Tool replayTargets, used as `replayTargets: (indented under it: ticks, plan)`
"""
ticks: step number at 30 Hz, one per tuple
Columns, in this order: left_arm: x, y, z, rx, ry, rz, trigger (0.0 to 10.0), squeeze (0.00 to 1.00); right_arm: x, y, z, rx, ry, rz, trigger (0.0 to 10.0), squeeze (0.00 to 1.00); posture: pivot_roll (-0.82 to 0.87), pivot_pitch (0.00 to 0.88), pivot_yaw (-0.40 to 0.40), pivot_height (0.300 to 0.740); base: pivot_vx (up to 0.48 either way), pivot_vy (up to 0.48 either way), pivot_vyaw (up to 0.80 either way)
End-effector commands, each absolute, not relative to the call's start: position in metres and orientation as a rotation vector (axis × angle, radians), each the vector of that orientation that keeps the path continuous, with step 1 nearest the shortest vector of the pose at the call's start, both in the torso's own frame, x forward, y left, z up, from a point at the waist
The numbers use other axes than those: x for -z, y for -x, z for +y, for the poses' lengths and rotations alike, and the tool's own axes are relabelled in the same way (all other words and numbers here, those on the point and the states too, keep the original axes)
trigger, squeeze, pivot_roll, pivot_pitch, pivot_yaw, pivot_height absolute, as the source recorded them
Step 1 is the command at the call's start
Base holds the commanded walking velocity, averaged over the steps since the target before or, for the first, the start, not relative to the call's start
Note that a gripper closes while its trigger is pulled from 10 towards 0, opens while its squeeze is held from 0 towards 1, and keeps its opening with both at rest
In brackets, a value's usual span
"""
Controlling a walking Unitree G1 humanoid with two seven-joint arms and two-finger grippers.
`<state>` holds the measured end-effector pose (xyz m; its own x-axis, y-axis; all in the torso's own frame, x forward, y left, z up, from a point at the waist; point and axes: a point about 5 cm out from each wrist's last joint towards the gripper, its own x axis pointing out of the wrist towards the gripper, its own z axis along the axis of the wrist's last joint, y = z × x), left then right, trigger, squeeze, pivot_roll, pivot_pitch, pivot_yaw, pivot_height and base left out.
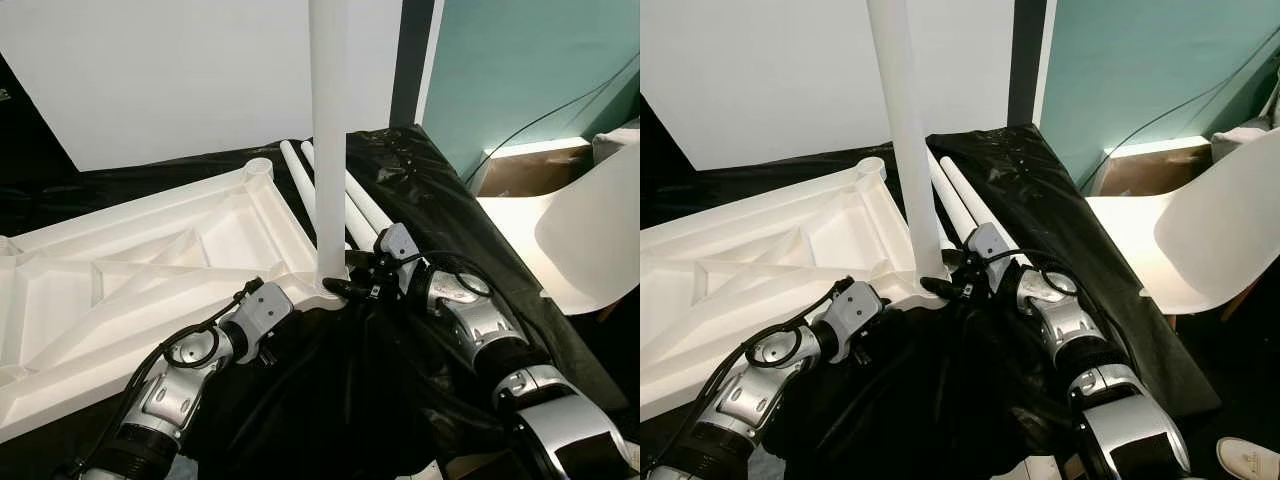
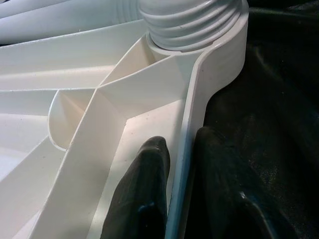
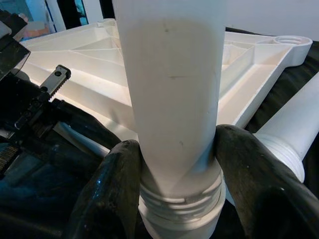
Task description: Building children table
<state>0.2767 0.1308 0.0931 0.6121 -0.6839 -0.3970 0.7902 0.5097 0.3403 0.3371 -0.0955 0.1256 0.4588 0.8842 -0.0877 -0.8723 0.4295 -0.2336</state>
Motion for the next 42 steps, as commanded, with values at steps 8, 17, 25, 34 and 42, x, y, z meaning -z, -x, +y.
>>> replayTargets:
  ticks: [8,17,25,34,42]
  plan:
    - [-0.064,-0.257,0.126,1.007,-0.506,0.358,10.0,0.0,-0.112,-0.317,-0.071,-0.64,0.003,-0.178,0.0,0.0,0.06,0.0,0.018,0.74,0.0,0.0,0.0]
    - [-0.065,-0.257,0.127,1.006,-0.506,0.363,10.0,0.0,-0.112,-0.323,-0.084,-0.433,-0.017,-0.188,0.0,0.0,0.06,0.0,0.021,0.74,0.0,0.0,0.0]
    - [-0.065,-0.258,0.126,1.01,-0.506,0.361,10.0,0.0,-0.114,-0.323,-0.082,-0.453,0.002,-0.198,9.5,0.0,0.06,0.0,0.017,0.74,0.0,0.0,0.0]
    - [-0.065,-0.258,0.127,1.009,-0.507,0.366,10.0,0.0,-0.123,-0.315,-0.072,-0.754,-0.006,-0.227,10.0,0.0,0.05,0.0,0.025,0.74,0.0,0.0,0.0]
    - [-0.065,-0.261,0.126,1.021,-0.514,0.365,10.0,0.0,-0.133,-0.325,-0.081,-0.968,0.125,-0.207,10.0,0.0,0.04,0.0,0.036,0.74,0.0,0.0,0.0]
